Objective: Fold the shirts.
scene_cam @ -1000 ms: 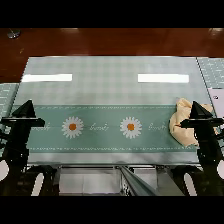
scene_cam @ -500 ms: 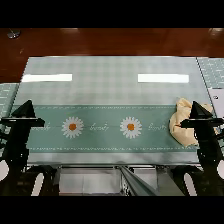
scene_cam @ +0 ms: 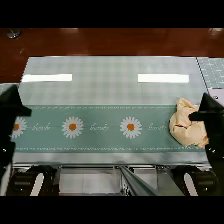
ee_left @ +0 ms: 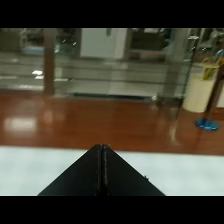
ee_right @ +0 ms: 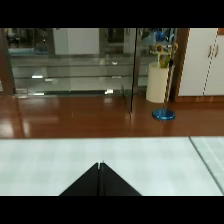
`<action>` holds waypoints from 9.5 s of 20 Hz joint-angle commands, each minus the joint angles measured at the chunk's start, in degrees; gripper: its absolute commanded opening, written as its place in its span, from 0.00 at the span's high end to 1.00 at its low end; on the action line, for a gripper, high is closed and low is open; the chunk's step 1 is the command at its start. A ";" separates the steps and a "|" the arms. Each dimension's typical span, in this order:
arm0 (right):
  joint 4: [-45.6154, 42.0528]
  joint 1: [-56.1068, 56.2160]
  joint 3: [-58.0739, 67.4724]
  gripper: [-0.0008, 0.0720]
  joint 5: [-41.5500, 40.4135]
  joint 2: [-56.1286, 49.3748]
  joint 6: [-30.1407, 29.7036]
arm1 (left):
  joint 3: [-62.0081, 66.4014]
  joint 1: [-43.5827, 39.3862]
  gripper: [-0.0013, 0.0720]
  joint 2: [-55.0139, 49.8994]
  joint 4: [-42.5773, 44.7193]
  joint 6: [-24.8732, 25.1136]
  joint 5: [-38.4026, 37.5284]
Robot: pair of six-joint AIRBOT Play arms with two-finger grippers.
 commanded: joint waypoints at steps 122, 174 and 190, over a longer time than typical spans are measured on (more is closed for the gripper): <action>-56.72 -0.09 14.67 0.14 62.55 -36.65 89.88 | 49.03 -16.61 0.96 -77.20 57.92 -73.96 -68.59; -61.59 -1.25 26.25 0.96 71.78 -22.25 87.12 | 14.38 8.92 0.95 -21.68 53.51 -74.20 -67.25; -70.77 -9.79 62.58 0.13 69.88 -64.06 82.42 | 34.23 11.17 0.03 -46.90 55.49 -74.86 -59.91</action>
